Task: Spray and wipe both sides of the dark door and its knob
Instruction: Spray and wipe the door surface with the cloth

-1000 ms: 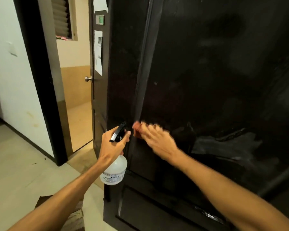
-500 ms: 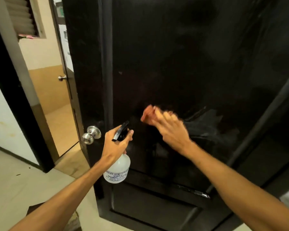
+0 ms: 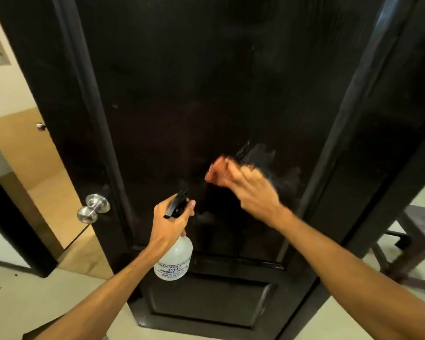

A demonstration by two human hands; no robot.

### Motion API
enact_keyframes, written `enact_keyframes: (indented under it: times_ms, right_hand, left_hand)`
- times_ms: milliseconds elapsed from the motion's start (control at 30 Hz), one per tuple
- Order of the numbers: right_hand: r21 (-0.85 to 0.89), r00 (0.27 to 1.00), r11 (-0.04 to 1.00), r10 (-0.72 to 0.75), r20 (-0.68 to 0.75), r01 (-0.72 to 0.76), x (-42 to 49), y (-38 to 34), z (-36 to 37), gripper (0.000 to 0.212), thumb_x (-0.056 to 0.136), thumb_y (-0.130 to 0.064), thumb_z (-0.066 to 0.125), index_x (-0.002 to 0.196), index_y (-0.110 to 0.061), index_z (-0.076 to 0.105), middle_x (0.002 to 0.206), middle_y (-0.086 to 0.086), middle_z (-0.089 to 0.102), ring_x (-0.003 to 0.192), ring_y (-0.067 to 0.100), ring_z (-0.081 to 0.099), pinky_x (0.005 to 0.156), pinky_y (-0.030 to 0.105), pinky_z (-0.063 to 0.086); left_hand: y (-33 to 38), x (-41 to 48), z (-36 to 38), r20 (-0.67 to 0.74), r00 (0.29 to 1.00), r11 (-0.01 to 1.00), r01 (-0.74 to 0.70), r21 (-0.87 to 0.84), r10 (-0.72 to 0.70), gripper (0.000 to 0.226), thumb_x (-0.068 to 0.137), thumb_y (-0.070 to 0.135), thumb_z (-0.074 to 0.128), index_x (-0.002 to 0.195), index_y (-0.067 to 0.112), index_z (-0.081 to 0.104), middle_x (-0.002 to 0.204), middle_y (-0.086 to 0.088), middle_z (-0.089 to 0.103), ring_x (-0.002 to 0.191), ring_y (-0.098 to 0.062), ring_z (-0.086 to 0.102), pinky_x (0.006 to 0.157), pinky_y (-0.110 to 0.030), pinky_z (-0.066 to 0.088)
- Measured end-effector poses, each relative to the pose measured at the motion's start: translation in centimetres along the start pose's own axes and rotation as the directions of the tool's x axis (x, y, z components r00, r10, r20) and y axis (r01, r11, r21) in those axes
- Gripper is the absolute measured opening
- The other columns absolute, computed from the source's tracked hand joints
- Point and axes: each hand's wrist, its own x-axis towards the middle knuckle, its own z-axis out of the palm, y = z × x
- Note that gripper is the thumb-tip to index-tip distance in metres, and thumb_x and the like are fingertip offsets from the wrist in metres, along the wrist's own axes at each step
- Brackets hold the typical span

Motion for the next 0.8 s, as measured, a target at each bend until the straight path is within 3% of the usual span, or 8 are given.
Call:
enact_keyframes:
  times_ms: [67, 133, 300, 400, 533, 667, 733, 800]
  right_hand:
    - [0.053, 0.947, 0.955, 0.295, -0.127, -0.290, 1.5, 3.4, -1.7, 0.066, 0.089, -0.007, 0.047, 0.155, -0.015, 0.043, 0.154, 0.016, 0.031, 0.121, 0.035, 0.041, 0.101, 0.045, 0.039]
    - [0.068, 0.895, 0.913, 0.409, -0.181, -0.403, 0.9, 3.1, -1.4, 0.068, 0.088, -0.008, 0.051, 0.155, -0.014, 0.044, 0.153, 0.018, 0.030, 0.122, 0.036, 0.039, 0.103, 0.047, 0.039]
    - [0.046, 0.993, 0.996, 0.068, 0.096, -0.072, -5.2, -2.0, 1.4, 0.083, 0.072, -0.016, 0.072, 0.152, -0.018, 0.049, 0.155, 0.015, 0.029, 0.125, 0.032, 0.042, 0.107, 0.044, 0.036]
    - [-0.005, 0.981, 0.981, 0.194, -0.018, -0.194, -3.2, 1.9, -0.3, 0.073, 0.080, -0.015, 0.064, 0.152, -0.020, 0.050, 0.154, 0.013, 0.030, 0.124, 0.032, 0.040, 0.106, 0.043, 0.035]
    - [0.104, 0.709, 0.723, 0.690, -0.147, -0.683, -2.0, 5.1, -1.7, 0.074, 0.089, -0.011, 0.054, 0.159, -0.023, 0.033, 0.157, 0.011, 0.024, 0.129, 0.032, 0.035, 0.104, 0.044, 0.031]
    - [0.136, 0.638, 0.630, 0.770, 0.021, -0.765, -10.1, -1.9, 0.7, 0.082, 0.094, -0.010, 0.055, 0.165, -0.020, 0.015, 0.167, 0.015, 0.013, 0.137, 0.035, 0.039, 0.112, 0.045, 0.032]
    - [0.163, 0.581, 0.560, 0.802, 0.139, -0.812, -13.9, -5.4, 1.7, 0.083, 0.093, -0.009, 0.062, 0.164, -0.013, 0.019, 0.168, 0.020, 0.006, 0.138, 0.040, 0.038, 0.116, 0.047, 0.032]
    - [0.166, 0.595, 0.572, 0.785, 0.170, -0.803, -14.9, -5.7, 2.0, 0.087, 0.088, -0.006, 0.066, 0.162, -0.009, 0.020, 0.163, 0.024, 0.009, 0.136, 0.041, 0.035, 0.116, 0.047, 0.029]
  left_hand:
    - [0.3, 0.0, 1.1, 0.024, 1.000, 1.000, -0.018, 0.006, 0.017, 0.012, 0.099, 0.016, 0.071, 0.090, 0.008, 0.069, 0.078, -0.013, 0.073, 0.041, -0.014, 0.057, 0.041, -0.028, 0.049]
    - [0.4, -0.2, 2.2, 0.044, 0.999, 1.000, -0.015, -0.001, 0.015, 0.012, 0.099, 0.016, 0.071, 0.090, 0.009, 0.069, 0.079, -0.013, 0.072, 0.041, -0.015, 0.056, 0.042, -0.028, 0.049]
    - [1.0, -0.6, 4.6, 0.092, 0.996, 1.000, -0.008, -0.023, 0.010, 0.010, 0.098, 0.015, 0.072, 0.092, 0.007, 0.069, 0.078, -0.012, 0.072, 0.039, -0.015, 0.054, 0.040, -0.026, 0.048]
    - [1.7, -0.5, 5.9, 0.125, 0.992, 0.999, -0.015, -0.031, 0.018, 0.011, 0.098, 0.016, 0.072, 0.093, 0.006, 0.069, 0.079, -0.012, 0.072, 0.038, -0.015, 0.053, 0.039, -0.026, 0.047]
    - [1.8, -0.8, 7.3, 0.168, 0.985, 1.000, -0.022, -0.016, 0.024, 0.010, 0.099, 0.016, 0.071, 0.093, 0.009, 0.068, 0.080, -0.013, 0.072, 0.038, -0.015, 0.053, 0.040, -0.026, 0.048]
    - [1.1, -2.1, 8.8, 0.199, 0.980, 1.000, 0.006, -0.026, -0.001, 0.007, 0.099, 0.016, 0.071, 0.094, 0.010, 0.070, 0.081, -0.014, 0.072, 0.039, -0.015, 0.053, 0.040, -0.028, 0.048]
    - [0.7, -2.6, 9.2, 0.213, 0.977, 0.999, 0.016, -0.031, -0.009, 0.006, 0.099, 0.015, 0.072, 0.094, 0.011, 0.070, 0.081, -0.015, 0.072, 0.038, -0.014, 0.053, 0.039, -0.028, 0.048]
    - [0.5, -3.0, 9.7, 0.233, 0.972, 1.000, 0.016, -0.026, -0.009, 0.008, 0.098, 0.015, 0.072, 0.093, 0.010, 0.070, 0.081, -0.015, 0.072, 0.037, -0.013, 0.052, 0.039, -0.028, 0.047]
